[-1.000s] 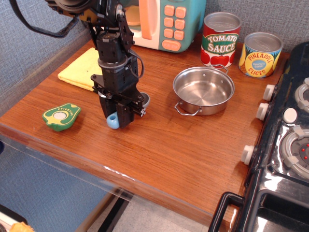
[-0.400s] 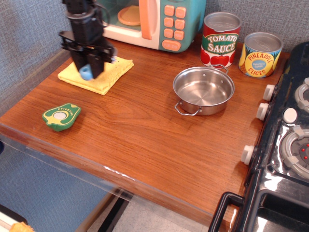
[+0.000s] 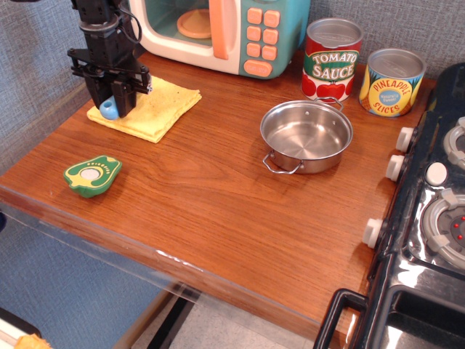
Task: Put the blue spoon on top of the yellow rag.
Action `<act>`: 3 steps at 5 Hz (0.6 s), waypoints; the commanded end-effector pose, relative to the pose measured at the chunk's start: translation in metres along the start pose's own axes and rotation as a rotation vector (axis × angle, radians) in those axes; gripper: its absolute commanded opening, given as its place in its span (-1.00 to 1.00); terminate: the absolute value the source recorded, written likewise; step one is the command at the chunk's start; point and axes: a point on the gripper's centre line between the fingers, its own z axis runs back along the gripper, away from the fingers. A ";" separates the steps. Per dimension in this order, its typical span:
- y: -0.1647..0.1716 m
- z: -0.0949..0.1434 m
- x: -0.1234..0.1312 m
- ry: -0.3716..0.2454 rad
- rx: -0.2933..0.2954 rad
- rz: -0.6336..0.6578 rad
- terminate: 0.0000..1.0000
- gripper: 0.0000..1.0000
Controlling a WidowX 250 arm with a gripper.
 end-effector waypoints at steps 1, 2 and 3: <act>0.002 0.024 0.021 -0.073 0.036 -0.063 -1.00 -1.00; 0.000 0.024 0.022 -0.073 0.046 -0.068 -1.00 1.00; -0.001 0.022 0.022 -0.061 0.047 -0.073 -1.00 1.00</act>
